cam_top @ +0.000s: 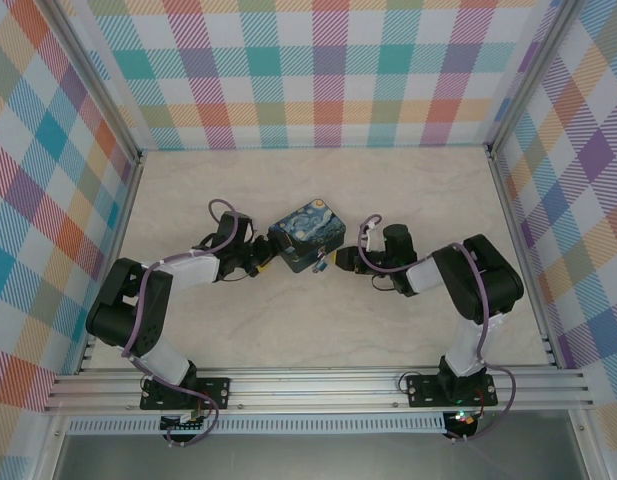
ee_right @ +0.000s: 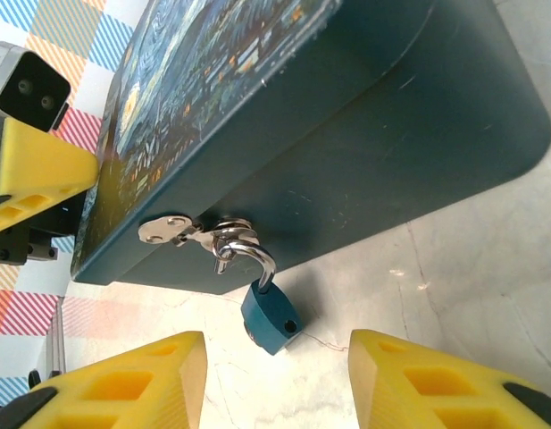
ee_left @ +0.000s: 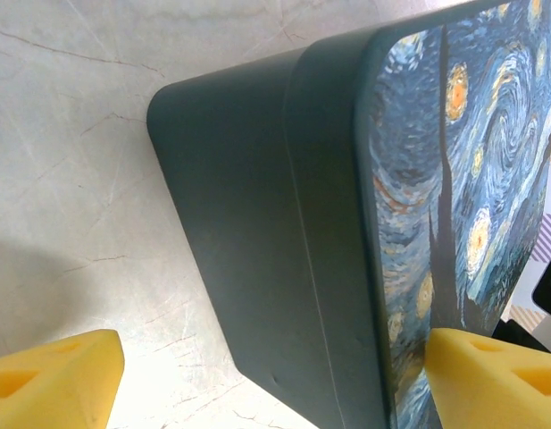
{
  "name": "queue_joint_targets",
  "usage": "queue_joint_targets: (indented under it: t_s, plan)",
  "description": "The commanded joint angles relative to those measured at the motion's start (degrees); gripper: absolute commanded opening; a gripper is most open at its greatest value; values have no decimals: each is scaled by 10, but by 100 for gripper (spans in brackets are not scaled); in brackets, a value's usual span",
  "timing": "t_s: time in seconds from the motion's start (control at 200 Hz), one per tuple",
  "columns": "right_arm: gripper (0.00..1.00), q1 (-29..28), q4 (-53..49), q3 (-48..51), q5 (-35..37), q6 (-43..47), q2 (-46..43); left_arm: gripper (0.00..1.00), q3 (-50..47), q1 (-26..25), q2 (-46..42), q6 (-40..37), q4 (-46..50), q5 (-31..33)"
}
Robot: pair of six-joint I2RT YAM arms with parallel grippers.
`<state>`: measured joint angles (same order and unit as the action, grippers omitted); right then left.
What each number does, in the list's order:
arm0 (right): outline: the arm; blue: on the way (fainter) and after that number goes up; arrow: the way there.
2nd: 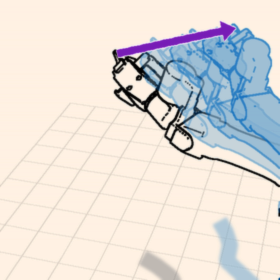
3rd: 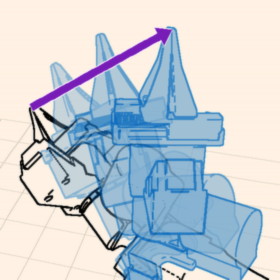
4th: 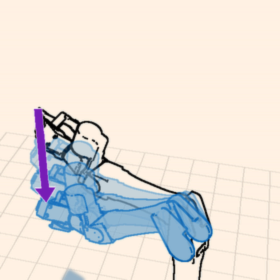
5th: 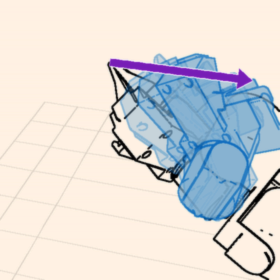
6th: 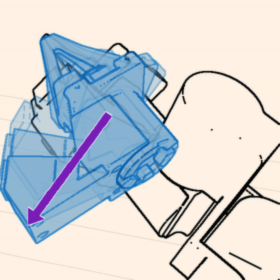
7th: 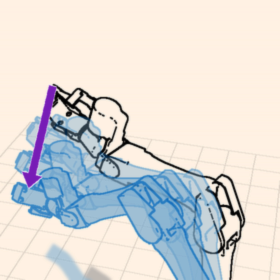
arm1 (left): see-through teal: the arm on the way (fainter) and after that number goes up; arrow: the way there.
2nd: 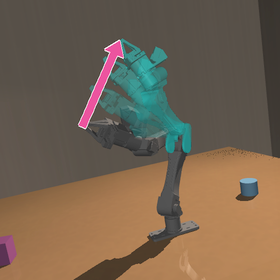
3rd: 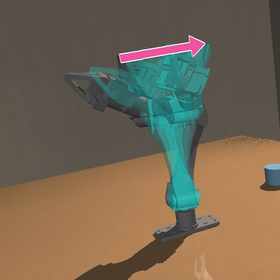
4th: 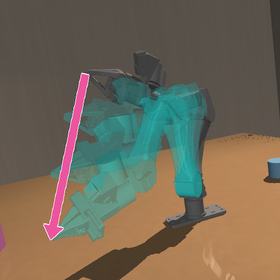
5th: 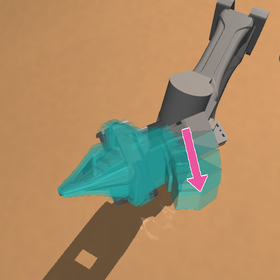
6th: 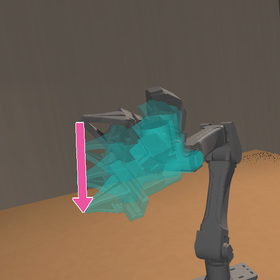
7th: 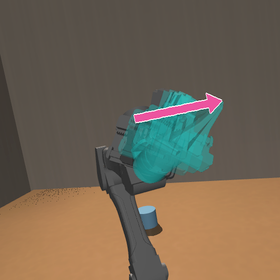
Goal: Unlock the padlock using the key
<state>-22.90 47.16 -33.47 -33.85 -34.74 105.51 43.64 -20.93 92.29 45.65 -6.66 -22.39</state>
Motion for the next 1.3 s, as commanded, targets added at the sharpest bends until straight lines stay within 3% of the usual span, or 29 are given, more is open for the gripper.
queue_joint_targets:
  t_s: [0.0, 1.295]
  plan:
    - [45, -2, 60, 6, -22, -17, 17, 86, -9, -10, 8, 1, 32, 16]
    - [24, -41, 99, -71, 7, -74, 125, 81, -20, -16, -11, 14, 37, 33]
